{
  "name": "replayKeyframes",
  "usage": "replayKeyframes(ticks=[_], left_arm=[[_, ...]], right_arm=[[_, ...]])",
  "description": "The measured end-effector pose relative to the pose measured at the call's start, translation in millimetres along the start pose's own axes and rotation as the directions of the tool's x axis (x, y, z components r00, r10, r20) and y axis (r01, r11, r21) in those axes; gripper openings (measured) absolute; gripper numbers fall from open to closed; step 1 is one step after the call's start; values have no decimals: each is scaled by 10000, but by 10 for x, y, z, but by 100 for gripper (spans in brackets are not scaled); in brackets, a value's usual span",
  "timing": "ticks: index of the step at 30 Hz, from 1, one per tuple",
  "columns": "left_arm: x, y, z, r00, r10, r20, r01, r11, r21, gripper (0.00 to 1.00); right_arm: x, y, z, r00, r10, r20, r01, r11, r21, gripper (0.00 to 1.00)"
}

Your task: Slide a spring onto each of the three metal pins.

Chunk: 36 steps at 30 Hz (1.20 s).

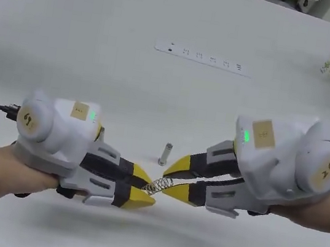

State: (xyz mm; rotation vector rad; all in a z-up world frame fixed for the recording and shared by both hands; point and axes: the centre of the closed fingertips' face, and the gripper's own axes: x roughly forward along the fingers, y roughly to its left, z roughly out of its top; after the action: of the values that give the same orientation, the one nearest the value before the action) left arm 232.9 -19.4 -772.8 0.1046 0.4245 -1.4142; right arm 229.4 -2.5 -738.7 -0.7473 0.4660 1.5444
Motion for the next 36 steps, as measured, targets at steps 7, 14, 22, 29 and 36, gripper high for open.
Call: replayKeyframes(ticks=[7,14,22,29,36], left_arm=[[13,-22,-20,9999,-26,-170,28,9998,175,2],[3,-27,-30,9998,-8,-214,12,9998,191,2],[41,-46,16,9998,-81,-188,88,9992,379,2],[-10,-40,-4,9998,-26,-206,33,9995,303,2],[-17,-35,-1,9998,65,-162,-63,9999,103,3]], right_arm=[[49,36,74,9997,133,223,-134,9999,42,7],[73,43,92,9995,108,299,-112,9998,138,7],[101,44,181,9989,145,443,-150,9998,110,7],[108,32,195,9980,50,636,-68,9996,290,7],[106,21,199,9977,-25,673,2,9994,353,7]])
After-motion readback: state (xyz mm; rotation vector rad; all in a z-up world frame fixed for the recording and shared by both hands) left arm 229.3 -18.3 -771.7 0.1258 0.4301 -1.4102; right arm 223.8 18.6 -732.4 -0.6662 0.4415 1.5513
